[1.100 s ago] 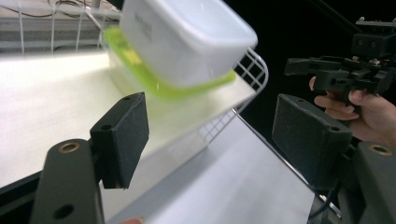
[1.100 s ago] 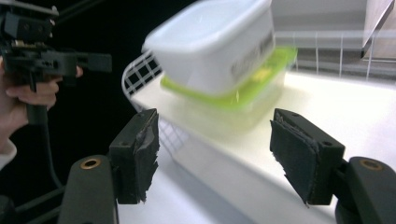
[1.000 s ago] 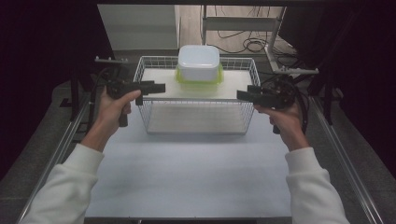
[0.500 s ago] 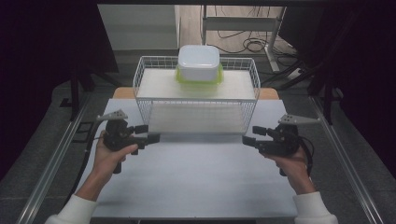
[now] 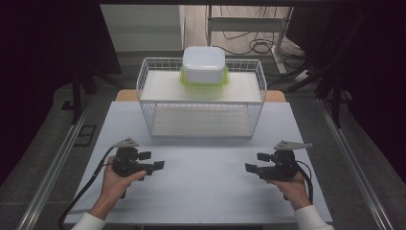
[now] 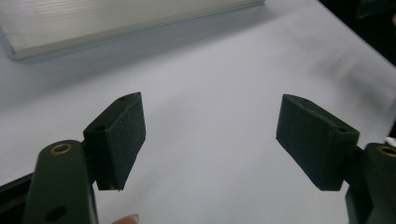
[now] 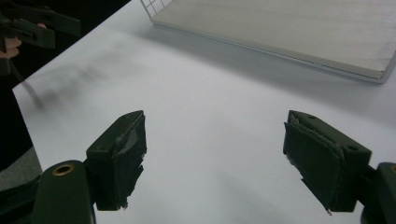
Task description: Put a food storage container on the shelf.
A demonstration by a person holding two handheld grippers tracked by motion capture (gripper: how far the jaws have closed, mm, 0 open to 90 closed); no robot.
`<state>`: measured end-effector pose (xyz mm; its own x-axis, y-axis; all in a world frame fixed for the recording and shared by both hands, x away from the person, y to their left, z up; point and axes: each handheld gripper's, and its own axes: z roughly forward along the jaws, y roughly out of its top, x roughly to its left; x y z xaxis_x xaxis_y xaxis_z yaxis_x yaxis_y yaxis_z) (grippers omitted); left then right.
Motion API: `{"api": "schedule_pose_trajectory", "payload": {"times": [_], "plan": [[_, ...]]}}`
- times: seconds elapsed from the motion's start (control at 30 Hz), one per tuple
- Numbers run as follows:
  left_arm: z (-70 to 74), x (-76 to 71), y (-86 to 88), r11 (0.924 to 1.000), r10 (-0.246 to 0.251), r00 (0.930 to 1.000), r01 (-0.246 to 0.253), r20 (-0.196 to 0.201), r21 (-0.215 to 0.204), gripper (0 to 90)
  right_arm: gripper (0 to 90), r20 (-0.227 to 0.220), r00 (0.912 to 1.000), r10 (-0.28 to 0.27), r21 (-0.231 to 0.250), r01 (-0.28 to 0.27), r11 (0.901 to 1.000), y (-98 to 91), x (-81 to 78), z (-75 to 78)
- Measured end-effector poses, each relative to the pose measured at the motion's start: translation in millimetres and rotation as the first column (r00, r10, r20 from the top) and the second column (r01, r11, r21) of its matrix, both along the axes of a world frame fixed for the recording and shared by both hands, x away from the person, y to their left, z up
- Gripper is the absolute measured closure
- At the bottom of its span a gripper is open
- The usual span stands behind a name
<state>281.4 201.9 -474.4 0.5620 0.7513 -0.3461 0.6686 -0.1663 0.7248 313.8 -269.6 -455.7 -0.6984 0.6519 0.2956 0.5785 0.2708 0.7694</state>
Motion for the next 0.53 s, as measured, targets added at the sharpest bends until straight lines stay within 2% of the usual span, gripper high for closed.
{"api": "schedule_pose_trajectory", "payload": {"times": [0.13, 0.2, 0.37, 0.53], "plan": [[-1.4, -0.1, 0.5, 1.0000, 0.002, 1.0000, -0.002, -0.004, 0.001, 23.1, 21.1, 0.028, 0.9996, -0.010, 0.001, 0.010, 0.9999, 0.2, -1.0, 0.6], [-2.1, -0.4, -0.1, 0.9998, 0.002, 1.0000, -0.002, -0.003, 0.018, 23.0, 21.1, 0.031, 0.9993, -0.021, 0.004, 0.021, 0.9998, -0.7, -1.3, 0.6], [-2.6, -1.9, 0.0, 0.9978, 0.008, 0.9999, -0.009, 0.011, 0.065, 22.2, 19.1, 0.051, 0.9984, -0.023, -0.029, 0.025, 0.9993, -2.9, -0.8, -1.1], [-1.9, 0.3, 1.5, 0.9987, 0.018, 0.9997, -0.018, 0.014, 0.048, 21.6, 16.5, 0.070, 0.9974, -0.017, -0.038, 0.019, 0.9991, -2.6, -3.1, 0.0]]}}
